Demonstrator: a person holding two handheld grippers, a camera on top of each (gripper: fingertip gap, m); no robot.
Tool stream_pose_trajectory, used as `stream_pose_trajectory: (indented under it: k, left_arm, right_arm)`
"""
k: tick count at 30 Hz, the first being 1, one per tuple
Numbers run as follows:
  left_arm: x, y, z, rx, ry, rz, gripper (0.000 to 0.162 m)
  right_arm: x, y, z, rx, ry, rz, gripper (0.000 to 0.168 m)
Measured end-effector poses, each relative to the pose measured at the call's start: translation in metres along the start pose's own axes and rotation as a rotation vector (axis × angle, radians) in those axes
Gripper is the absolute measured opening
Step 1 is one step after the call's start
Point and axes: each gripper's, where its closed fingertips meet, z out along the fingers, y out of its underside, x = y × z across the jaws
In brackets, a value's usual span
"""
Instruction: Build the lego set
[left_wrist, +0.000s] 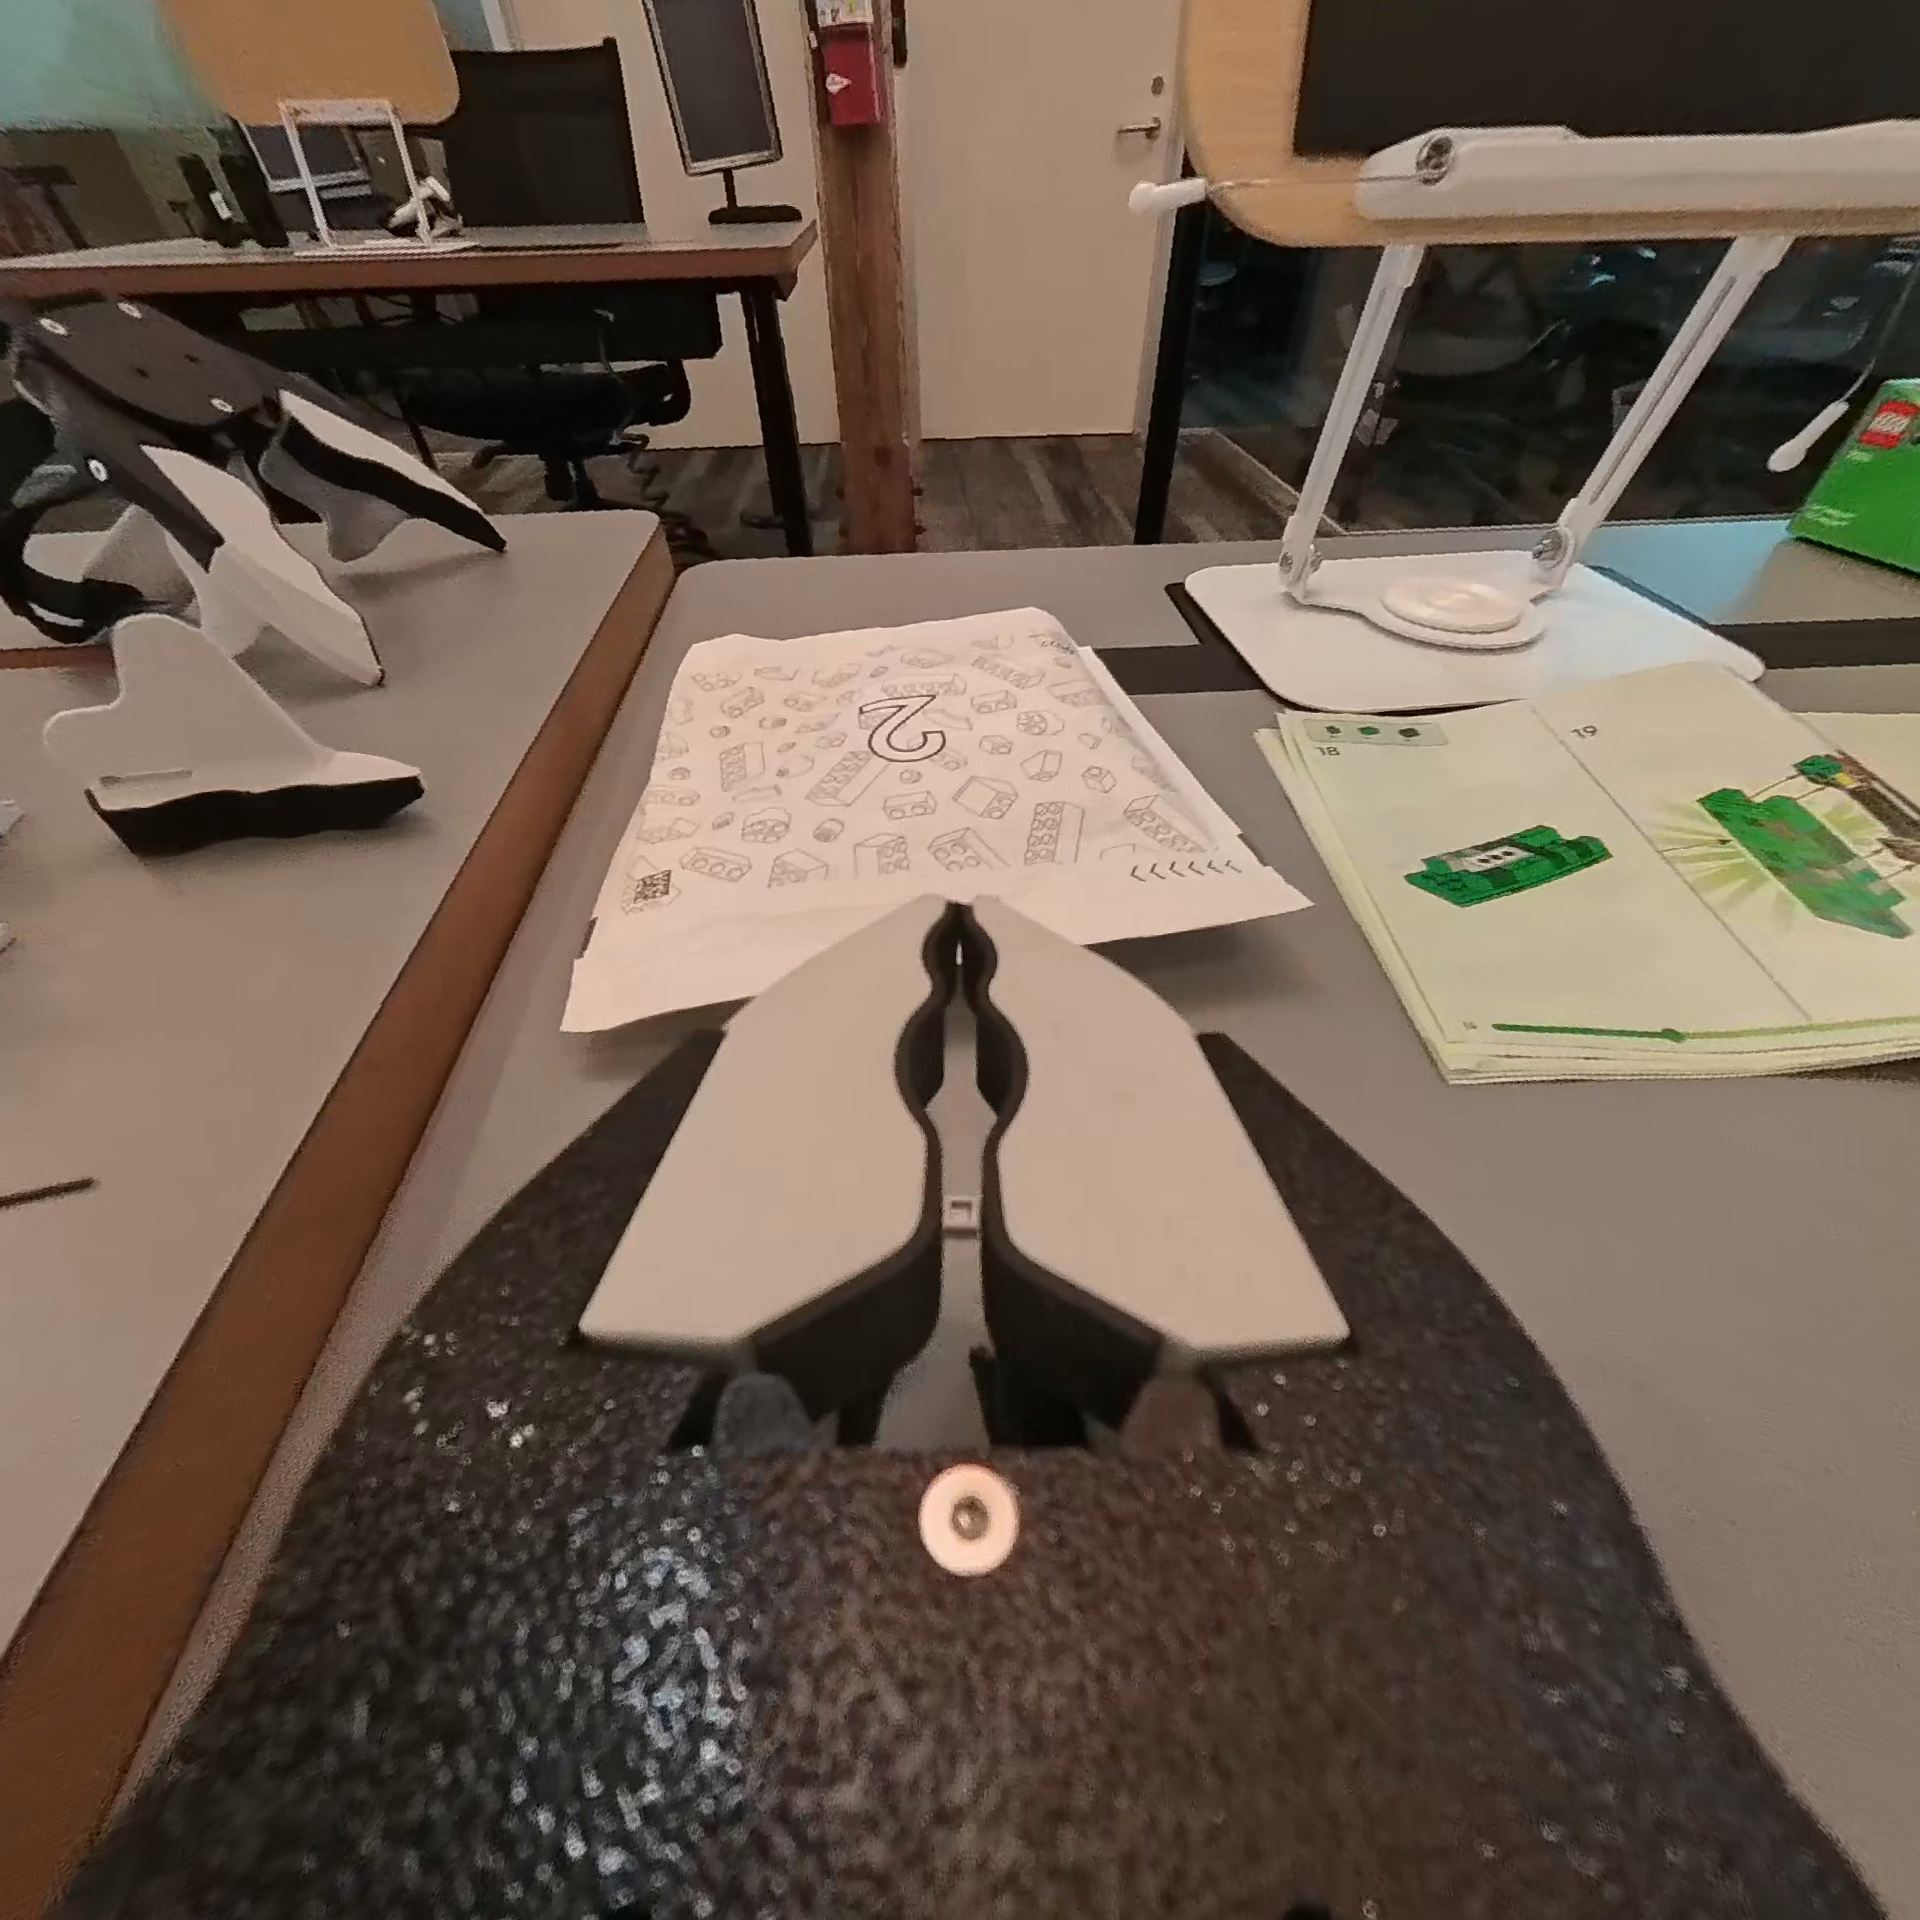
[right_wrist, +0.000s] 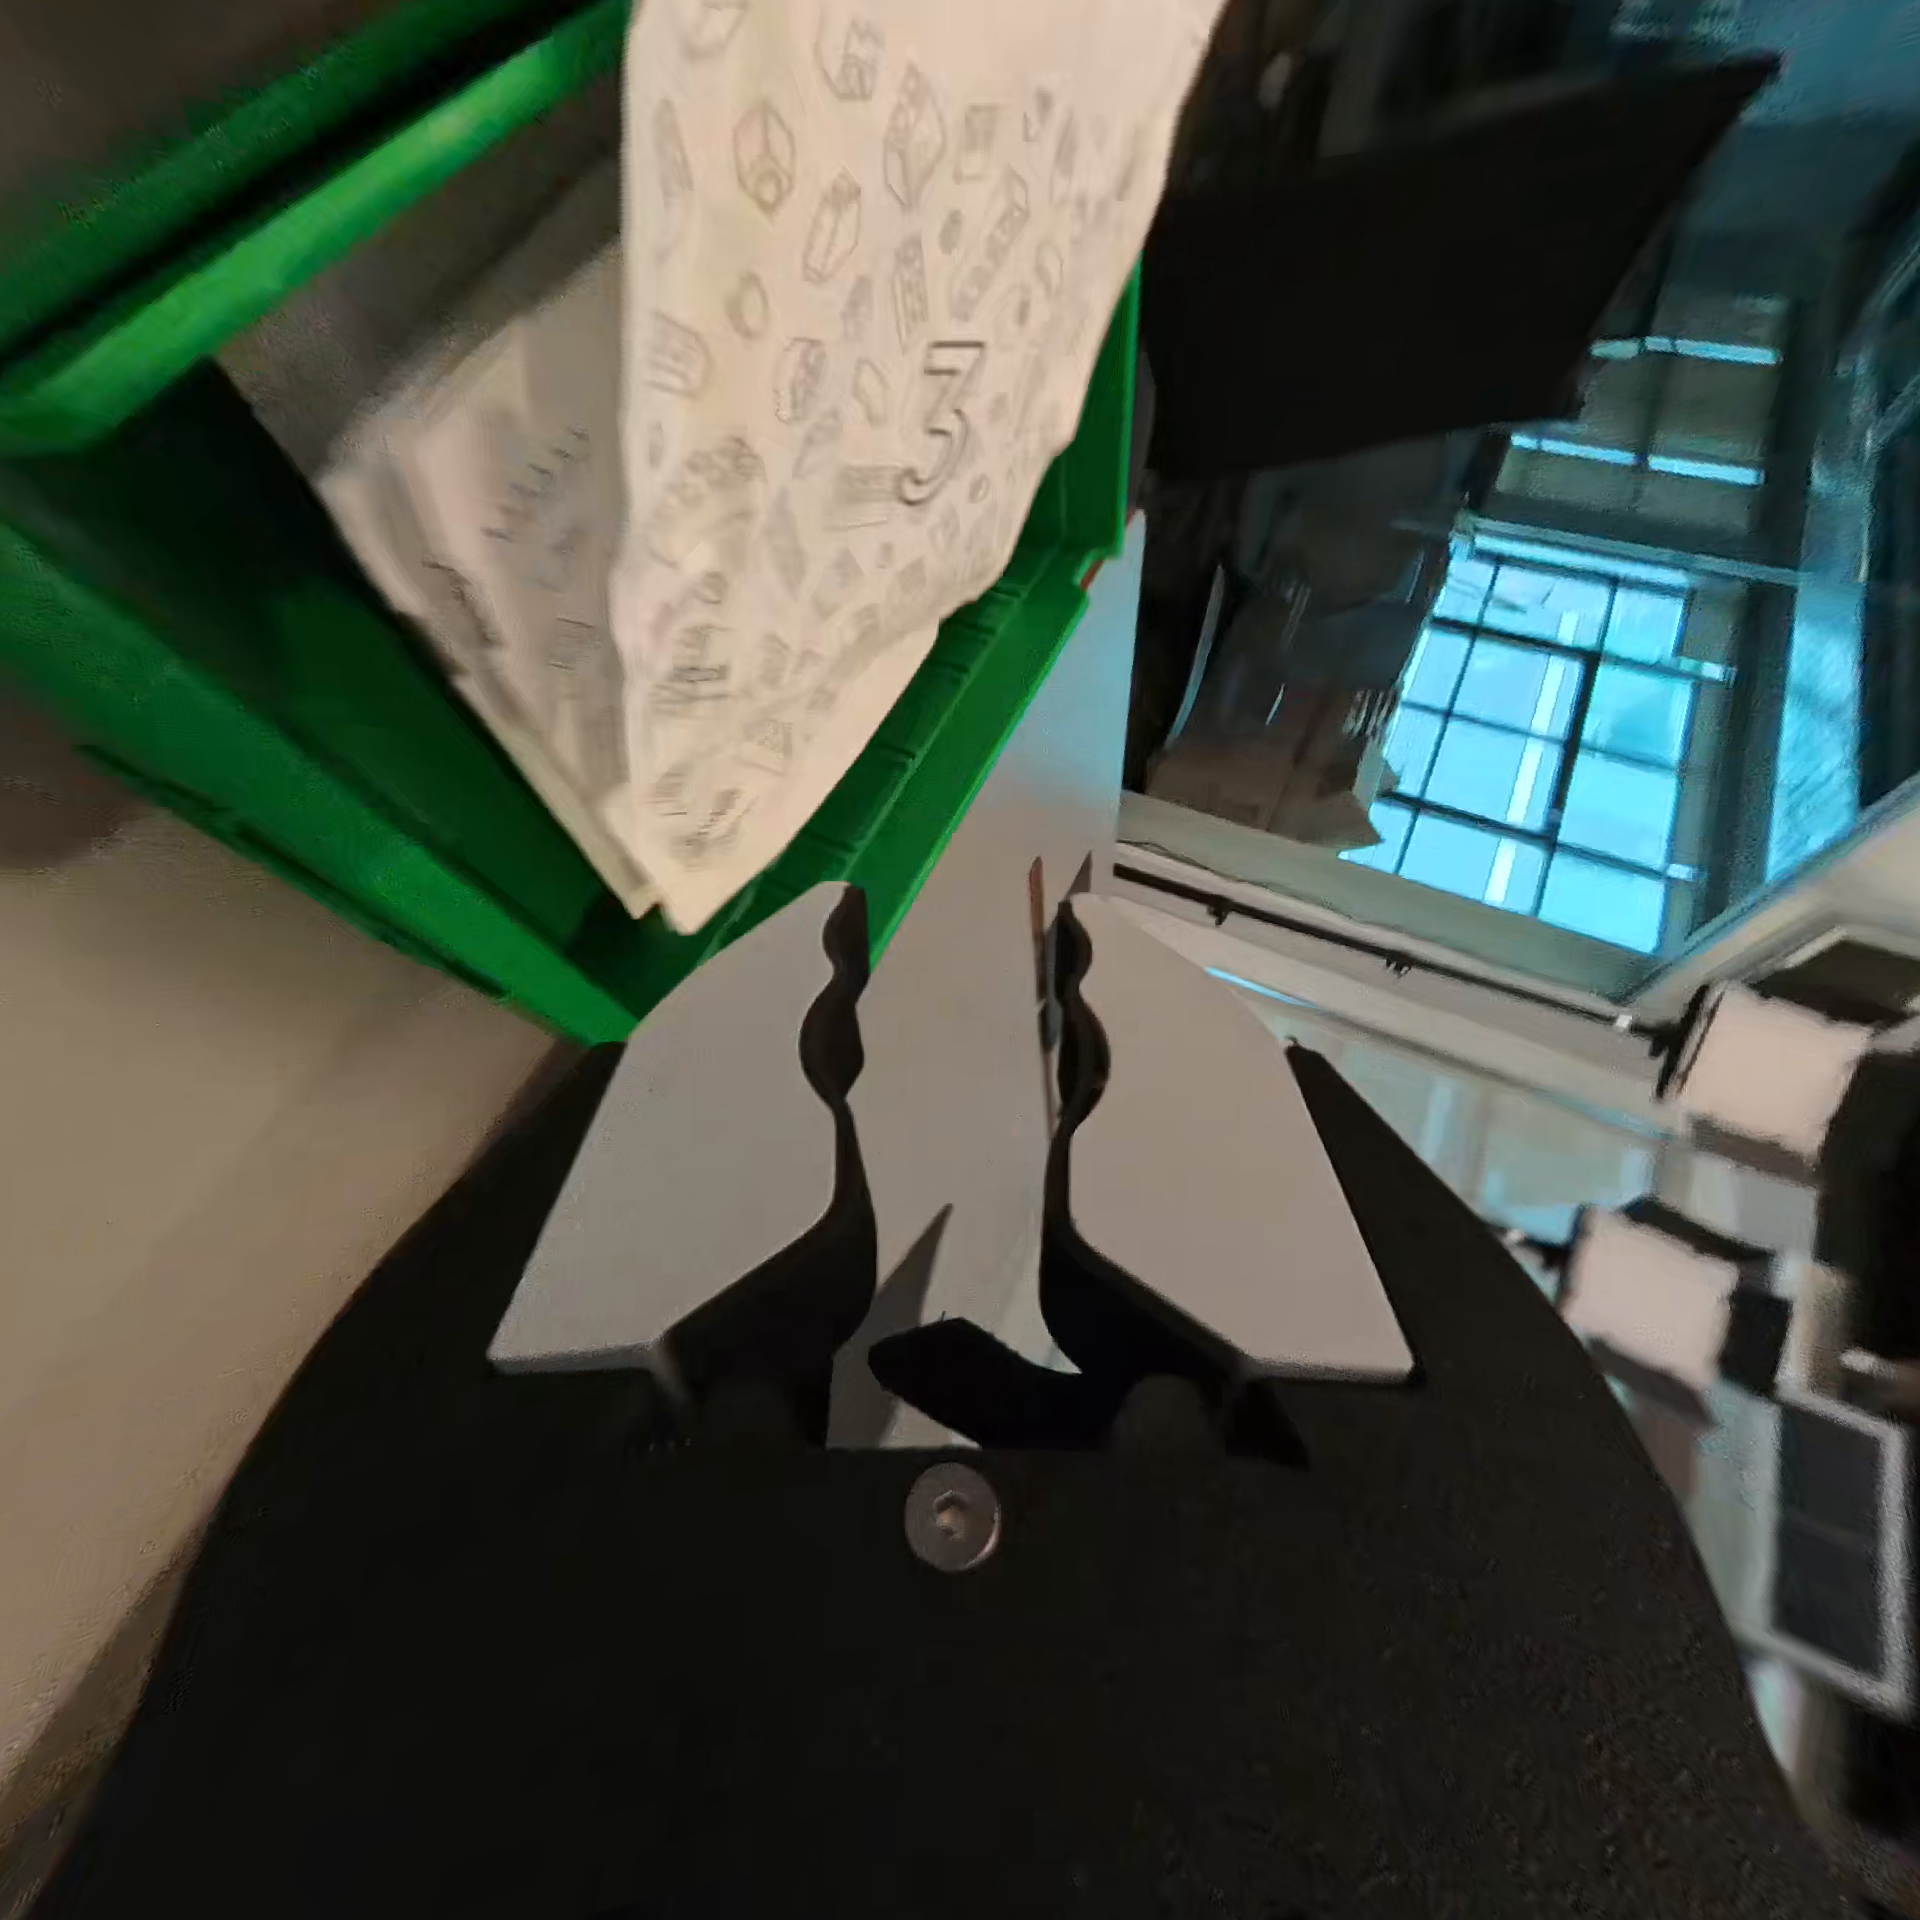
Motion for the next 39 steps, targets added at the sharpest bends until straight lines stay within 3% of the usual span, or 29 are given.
stream_pose_trajectory:
  k: [2,6,9,12,18,21,24,26,28,30,31,39]
  left_arm:
    - [0.005,-0.001,0.001,0.001,0.014,0.011,0.000]
    - [0.016,-0.004,0.003,0.013,0.048,0.014,0.000]
    - [0.020,-0.005,0.004,0.018,0.067,0.014,0.000]
    - [0.022,-0.006,0.004,0.027,0.086,-0.006,0.000]
    - [0.026,-0.004,0.007,0.023,0.114,-0.015,0.000]
    - [0.027,-0.007,0.006,0.029,0.113,-0.003,0.000]
    - [0.029,-0.009,0.004,0.034,0.113,0.004,0.000]
    - [0.030,-0.010,0.004,0.034,0.112,0.011,0.000]
    - [0.031,-0.010,0.004,0.031,0.110,0.022,0.000]
    - [0.032,-0.010,0.004,0.028,0.109,0.030,0.000]
    - [0.032,-0.010,0.003,0.027,0.108,0.034,0.000]
    - [0.045,-0.016,0.002,0.036,0.120,0.062,0.000]
  right_arm:
    - [-0.004,0.009,-0.024,0.032,0.032,0.144,0.036]
    - [-0.005,0.029,-0.093,-0.055,0.125,0.384,0.040]
    - [-0.038,0.021,-0.146,-0.020,0.109,0.623,0.042]
    - [-0.098,0.020,-0.172,-0.010,-0.003,0.810,0.045]
    - [-0.228,0.048,-0.184,0.069,-0.441,1.015,0.088]
    - [-0.256,0.059,-0.194,0.048,-0.506,1.100,0.094]
    - [-0.265,0.043,-0.195,0.023,-0.474,1.143,0.093]
    - [-0.284,0.047,-0.188,-0.155,-0.420,1.056,0.085]
    - [-0.297,0.052,-0.180,-0.266,-0.373,0.979,0.064]
    - [-0.298,0.048,-0.168,-0.242,-0.369,0.984,0.037]
    - [-0.296,0.050,-0.161,-0.240,-0.375,1.002,0.032]
    - [-0.256,0.078,-0.092,-0.302,-0.451,1.032,0.040]
